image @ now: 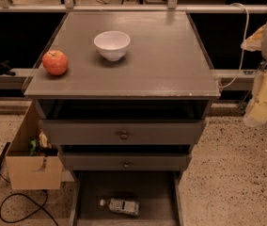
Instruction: Pick blue plastic bottle from bottom drawer and place on counter
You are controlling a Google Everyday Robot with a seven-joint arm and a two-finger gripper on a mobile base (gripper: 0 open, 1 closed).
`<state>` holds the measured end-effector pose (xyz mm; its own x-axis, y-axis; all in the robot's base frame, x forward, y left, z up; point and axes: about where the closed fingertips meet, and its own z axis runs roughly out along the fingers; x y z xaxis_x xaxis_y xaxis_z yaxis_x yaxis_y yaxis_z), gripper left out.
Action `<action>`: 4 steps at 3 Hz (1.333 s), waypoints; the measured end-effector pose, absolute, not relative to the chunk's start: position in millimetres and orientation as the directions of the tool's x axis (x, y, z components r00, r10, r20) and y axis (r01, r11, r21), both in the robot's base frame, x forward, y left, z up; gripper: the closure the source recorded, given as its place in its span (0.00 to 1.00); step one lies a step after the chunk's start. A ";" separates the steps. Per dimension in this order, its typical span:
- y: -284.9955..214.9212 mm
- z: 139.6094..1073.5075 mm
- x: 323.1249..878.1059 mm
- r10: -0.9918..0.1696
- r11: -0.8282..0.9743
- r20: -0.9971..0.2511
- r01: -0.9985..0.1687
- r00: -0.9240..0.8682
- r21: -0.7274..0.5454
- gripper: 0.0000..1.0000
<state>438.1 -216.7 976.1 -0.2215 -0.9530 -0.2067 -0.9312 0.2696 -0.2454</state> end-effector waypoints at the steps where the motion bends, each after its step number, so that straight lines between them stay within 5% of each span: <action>1: -216.6 976.2 438.2 -0.953 0.270 -0.207 -0.931 -0.222 -0.245 0.00; 2: -215.7 976.1 440.4 -0.946 0.283 -0.231 -0.927 -0.228 -0.244 0.00; 4: -187.2 933.8 429.0 -0.860 0.301 -0.474 -0.937 -0.187 -0.177 0.00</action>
Offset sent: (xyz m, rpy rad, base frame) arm 0.0049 0.0006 -0.0058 0.0542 0.0098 -0.0169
